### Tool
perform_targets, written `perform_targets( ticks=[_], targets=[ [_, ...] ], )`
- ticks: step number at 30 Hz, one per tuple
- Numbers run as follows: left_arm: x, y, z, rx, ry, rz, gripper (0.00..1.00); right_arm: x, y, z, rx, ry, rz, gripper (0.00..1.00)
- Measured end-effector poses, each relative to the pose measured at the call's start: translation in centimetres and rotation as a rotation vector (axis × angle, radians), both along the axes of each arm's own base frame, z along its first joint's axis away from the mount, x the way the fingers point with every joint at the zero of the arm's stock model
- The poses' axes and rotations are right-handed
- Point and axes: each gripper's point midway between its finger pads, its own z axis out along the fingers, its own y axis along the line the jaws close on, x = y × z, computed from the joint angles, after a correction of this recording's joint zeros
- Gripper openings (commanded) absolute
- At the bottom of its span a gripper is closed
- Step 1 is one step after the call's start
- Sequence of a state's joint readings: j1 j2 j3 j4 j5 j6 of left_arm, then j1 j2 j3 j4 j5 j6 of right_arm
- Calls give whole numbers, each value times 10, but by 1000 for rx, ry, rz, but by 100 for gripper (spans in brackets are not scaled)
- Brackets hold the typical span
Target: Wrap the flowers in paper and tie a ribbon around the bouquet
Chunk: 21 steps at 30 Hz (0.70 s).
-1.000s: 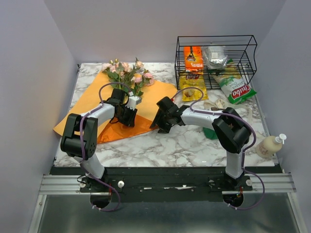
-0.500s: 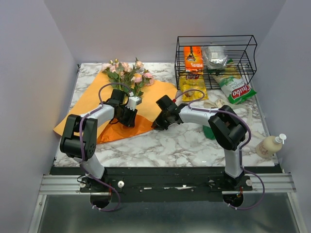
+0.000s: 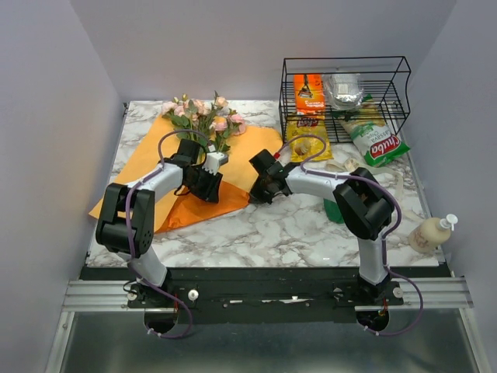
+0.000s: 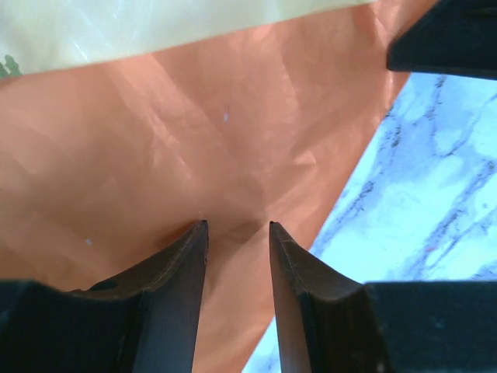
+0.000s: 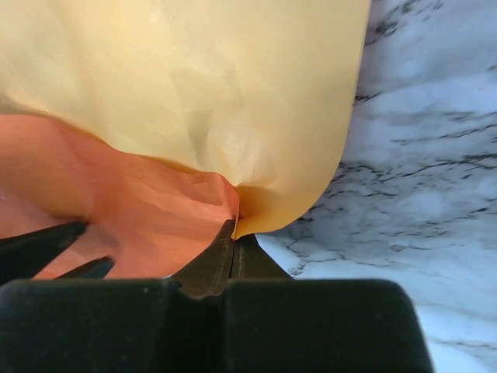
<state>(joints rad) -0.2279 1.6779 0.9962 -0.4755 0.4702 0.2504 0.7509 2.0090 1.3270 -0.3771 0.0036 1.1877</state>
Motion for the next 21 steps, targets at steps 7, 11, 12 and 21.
perform_targets(
  ticks=[7, 11, 12, 21],
  targets=[
    [23, 21, 40, -23, -39, 61, 50, 0, -7, 1, -86, -63, 75, 1],
    [22, 47, 34, 21, -19, 111, 48, 0, -10, 4, -139, -91, 118, 1],
    [21, 52, 30, 34, -8, 119, 48, 0, -10, 5, -152, -101, 130, 1],
    [18, 63, -10, 98, 94, 145, 46, 2, 1, 30, -311, -264, 321, 1]
  ],
)
